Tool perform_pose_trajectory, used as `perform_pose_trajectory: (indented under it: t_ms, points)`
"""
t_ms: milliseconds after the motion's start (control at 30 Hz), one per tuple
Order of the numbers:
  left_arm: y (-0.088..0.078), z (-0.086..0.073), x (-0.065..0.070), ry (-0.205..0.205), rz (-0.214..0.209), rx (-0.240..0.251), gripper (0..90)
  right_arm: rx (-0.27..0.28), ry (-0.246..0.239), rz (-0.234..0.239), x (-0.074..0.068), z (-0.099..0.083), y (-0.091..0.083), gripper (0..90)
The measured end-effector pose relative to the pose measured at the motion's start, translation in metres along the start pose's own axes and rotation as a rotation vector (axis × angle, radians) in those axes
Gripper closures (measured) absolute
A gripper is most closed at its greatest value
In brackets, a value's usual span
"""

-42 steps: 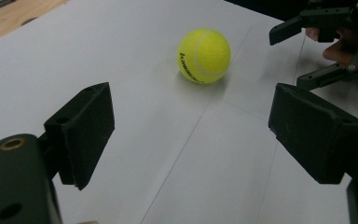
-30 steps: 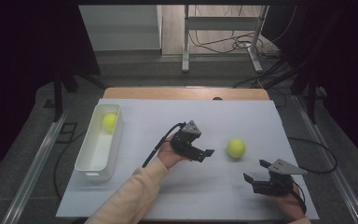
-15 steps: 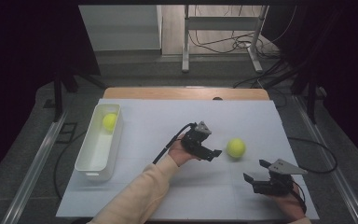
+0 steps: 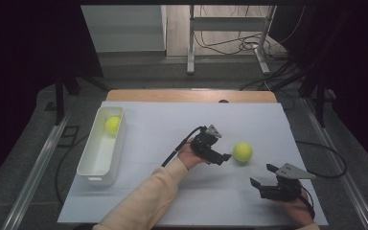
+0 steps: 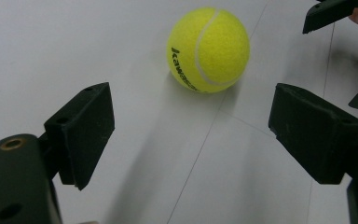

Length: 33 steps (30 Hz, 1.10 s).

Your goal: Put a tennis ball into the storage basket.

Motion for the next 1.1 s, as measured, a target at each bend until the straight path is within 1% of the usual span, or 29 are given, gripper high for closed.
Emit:
perform_pose_trajectory:
  t_ms: [267,633,867,1100]
  points:
    - [0.007,0.003,0.002,0.004,-0.002,-0.003,15.3,0.001,0.001,0.003,0.0,0.0,0.0,15.4]
    - [0.015,0.002,0.004,0.014,-0.006,-0.014,15.3,-0.001,0.001,0.004,-0.001,0.0,0.0,15.4]
    - [0.019,0.004,0.006,0.006,-0.01,-0.008,15.3,-0.002,0.001,0.005,-0.001,-0.001,0.0,15.3]
    - [0.023,0.005,0.008,0.02,-0.014,-0.014,15.3,-0.003,-0.002,0.007,-0.001,-0.001,0.0,15.4]
Point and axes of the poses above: each handheld gripper's, and its own axes: y roughly forward along the jaws, z roughly out of its top, x roughly to its right, the point moved 10 cm from there along y, roughly forward along the jaws, and after that the axes turned 7 degrees about x, right-handed, at the moved point
